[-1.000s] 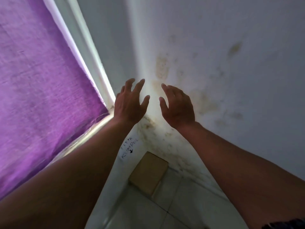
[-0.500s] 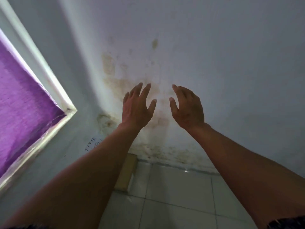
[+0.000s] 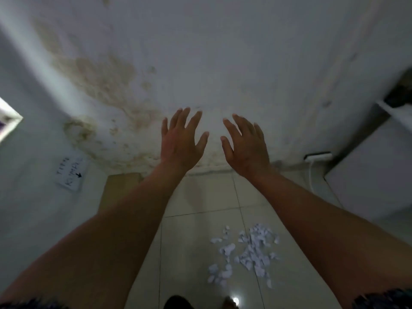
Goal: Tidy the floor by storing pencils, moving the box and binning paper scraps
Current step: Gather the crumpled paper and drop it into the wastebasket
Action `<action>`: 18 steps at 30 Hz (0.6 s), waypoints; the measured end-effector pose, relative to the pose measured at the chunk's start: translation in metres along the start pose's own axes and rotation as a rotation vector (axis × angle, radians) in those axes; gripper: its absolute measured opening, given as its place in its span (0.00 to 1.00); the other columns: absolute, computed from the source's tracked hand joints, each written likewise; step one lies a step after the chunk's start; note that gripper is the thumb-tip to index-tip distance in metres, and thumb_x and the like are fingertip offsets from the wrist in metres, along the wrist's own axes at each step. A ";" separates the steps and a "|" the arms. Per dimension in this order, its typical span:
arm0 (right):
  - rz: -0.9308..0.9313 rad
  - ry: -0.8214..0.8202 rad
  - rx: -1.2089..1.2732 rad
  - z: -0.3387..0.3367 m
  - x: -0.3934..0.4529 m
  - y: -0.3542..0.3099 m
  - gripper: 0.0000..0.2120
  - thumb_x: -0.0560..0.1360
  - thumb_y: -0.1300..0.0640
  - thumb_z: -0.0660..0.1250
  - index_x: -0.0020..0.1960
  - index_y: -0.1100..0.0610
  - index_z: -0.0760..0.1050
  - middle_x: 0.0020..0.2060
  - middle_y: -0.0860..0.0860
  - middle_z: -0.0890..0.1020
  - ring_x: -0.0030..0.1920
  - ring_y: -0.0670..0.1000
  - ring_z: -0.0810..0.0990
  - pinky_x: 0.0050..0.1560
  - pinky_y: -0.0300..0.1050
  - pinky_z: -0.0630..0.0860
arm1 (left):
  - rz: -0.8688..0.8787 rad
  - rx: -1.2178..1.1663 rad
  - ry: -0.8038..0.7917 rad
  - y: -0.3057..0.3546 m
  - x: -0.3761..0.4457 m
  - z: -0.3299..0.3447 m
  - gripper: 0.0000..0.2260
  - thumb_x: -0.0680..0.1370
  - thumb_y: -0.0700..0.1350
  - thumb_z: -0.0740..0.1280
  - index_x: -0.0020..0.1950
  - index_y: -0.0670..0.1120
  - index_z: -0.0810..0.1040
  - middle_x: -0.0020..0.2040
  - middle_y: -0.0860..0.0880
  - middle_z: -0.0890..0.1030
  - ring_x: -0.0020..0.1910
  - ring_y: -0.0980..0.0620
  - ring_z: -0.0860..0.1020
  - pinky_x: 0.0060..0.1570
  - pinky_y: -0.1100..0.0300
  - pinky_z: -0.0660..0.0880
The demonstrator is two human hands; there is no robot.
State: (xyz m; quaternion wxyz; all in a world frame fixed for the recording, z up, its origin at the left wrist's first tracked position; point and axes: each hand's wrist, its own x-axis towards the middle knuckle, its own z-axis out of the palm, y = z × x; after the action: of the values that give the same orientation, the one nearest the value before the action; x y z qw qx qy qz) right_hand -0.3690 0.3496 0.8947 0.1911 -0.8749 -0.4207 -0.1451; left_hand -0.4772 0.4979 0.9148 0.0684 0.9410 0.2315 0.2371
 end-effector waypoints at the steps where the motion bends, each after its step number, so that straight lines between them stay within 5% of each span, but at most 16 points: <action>1: 0.019 -0.008 -0.010 -0.005 -0.015 0.005 0.23 0.82 0.47 0.54 0.75 0.53 0.63 0.74 0.55 0.67 0.75 0.55 0.63 0.74 0.60 0.59 | 0.014 -0.009 -0.009 0.009 -0.007 0.001 0.26 0.80 0.57 0.61 0.76 0.50 0.65 0.76 0.44 0.66 0.76 0.44 0.60 0.74 0.39 0.55; 18: 0.322 -0.102 -0.087 -0.058 -0.250 0.061 0.22 0.81 0.48 0.57 0.72 0.55 0.67 0.70 0.56 0.72 0.71 0.56 0.68 0.69 0.59 0.65 | 0.186 -0.232 -0.207 0.134 -0.180 0.040 0.24 0.78 0.55 0.65 0.73 0.48 0.70 0.73 0.43 0.70 0.72 0.43 0.67 0.71 0.45 0.62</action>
State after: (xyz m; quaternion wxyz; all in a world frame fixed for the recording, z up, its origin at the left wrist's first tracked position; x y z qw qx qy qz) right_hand -0.4773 0.1178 0.8292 0.1523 -0.9447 -0.2773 -0.0863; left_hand -0.5446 0.2949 0.8367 0.1780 0.9635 0.1063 0.1694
